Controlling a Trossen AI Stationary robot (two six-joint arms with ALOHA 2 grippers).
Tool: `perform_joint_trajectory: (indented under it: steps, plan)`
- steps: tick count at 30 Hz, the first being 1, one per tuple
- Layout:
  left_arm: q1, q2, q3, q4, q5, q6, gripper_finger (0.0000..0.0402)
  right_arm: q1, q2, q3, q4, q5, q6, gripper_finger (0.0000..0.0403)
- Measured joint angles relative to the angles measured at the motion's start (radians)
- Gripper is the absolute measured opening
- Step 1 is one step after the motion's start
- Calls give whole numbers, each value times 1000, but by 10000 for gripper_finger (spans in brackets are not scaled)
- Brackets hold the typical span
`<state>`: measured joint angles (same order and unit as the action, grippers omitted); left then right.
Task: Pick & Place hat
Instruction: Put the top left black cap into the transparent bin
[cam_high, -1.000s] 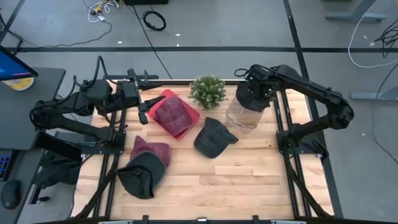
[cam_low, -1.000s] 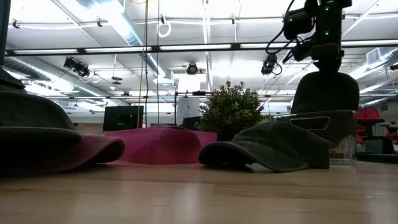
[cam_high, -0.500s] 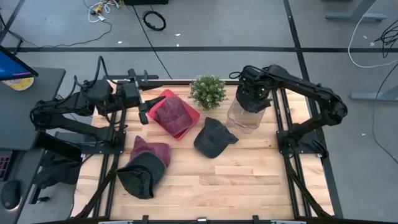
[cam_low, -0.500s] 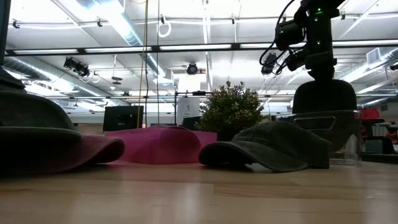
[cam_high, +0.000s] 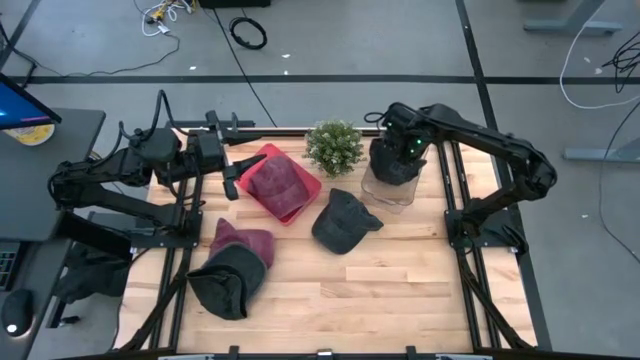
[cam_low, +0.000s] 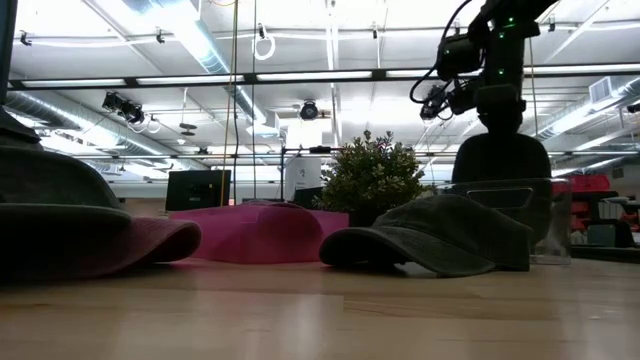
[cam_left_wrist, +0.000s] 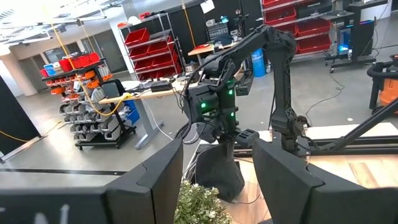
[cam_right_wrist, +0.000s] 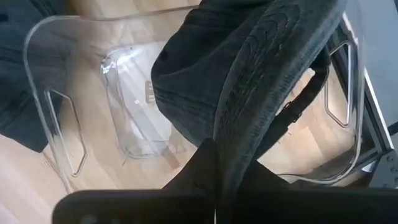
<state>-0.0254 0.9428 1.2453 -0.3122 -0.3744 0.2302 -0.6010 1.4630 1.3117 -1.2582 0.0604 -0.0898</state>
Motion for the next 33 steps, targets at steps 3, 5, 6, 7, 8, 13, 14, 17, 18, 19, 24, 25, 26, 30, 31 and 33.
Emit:
perform_joint_trajectory:
  steps: [3,5,6,7,8,13,14,17,18,19,24,25,26,30,31,33]
  plan:
    - [0,0,0,0,0,0,197,0,14,-8,-8,6,-9,6]
    - [0,0,0,0,0,0,197,-1,21,-30,-2,6,-12,6]
    - [0,0,0,0,0,0,197,0,23,-46,12,7,-12,6]
    - [0,0,0,0,0,0,197,0,23,-64,27,7,-9,6]
    - [0,0,0,0,0,0,197,0,23,-82,41,7,-4,6]
    - [0,0,0,0,0,0,197,-1,23,-174,87,5,-12,6]
    - [0,0,0,0,0,0,197,-1,23,-187,89,-1,-23,6]
    - [4,0,0,0,0,0,197,-1,23,-212,103,6,-26,10]
    - [6,0,0,0,0,0,197,-1,23,-216,108,23,-21,13]
    - [8,0,0,0,0,0,197,0,24,-217,111,43,-13,17]
    - [10,0,0,0,0,0,197,0,24,-217,128,119,-61,28]
    - [10,0,0,0,0,0,197,0,24,-217,128,124,-80,26]
    - [10,0,0,-1,0,0,197,0,24,-217,128,124,-101,23]
    - [10,0,0,-5,0,0,197,0,23,-216,128,124,-155,22]
    - [10,0,0,-6,0,0,197,0,23,-216,127,124,-156,25]
    - [10,0,0,-8,0,-2,197,0,23,-216,127,129,-156,40]
